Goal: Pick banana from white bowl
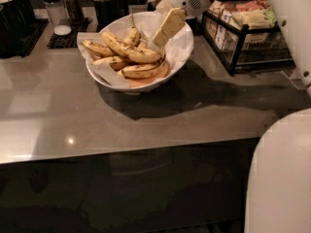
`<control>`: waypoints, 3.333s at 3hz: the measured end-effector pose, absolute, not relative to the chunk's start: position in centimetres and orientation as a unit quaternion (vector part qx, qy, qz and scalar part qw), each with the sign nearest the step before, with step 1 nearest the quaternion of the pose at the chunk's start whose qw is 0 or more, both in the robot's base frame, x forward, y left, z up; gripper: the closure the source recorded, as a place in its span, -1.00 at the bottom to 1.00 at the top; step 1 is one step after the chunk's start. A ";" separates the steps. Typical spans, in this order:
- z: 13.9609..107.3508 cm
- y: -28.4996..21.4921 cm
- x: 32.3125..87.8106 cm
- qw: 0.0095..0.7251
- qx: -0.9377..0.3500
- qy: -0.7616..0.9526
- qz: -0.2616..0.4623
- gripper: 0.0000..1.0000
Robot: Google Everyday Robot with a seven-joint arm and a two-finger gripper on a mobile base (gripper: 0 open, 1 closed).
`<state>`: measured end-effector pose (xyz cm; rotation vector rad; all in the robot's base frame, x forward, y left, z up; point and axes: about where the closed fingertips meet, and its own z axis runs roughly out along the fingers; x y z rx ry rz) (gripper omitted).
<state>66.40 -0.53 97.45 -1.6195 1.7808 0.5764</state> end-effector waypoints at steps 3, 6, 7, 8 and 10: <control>93.7 1.8 63.8 0.307 -0.608 0.678 0.275 -0.80; 96.1 2.1 63.6 0.324 -0.614 0.681 0.233 -0.44; 95.4 2.2 65.0 0.319 -0.608 0.686 0.241 -0.36; 93.4 2.9 66.0 0.301 -0.606 0.690 0.257 -0.32; 90.9 3.7 66.8 0.274 -0.606 0.702 0.257 0.08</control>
Offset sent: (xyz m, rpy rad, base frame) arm -0.0330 0.0224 -0.0448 0.0839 0.1284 0.0364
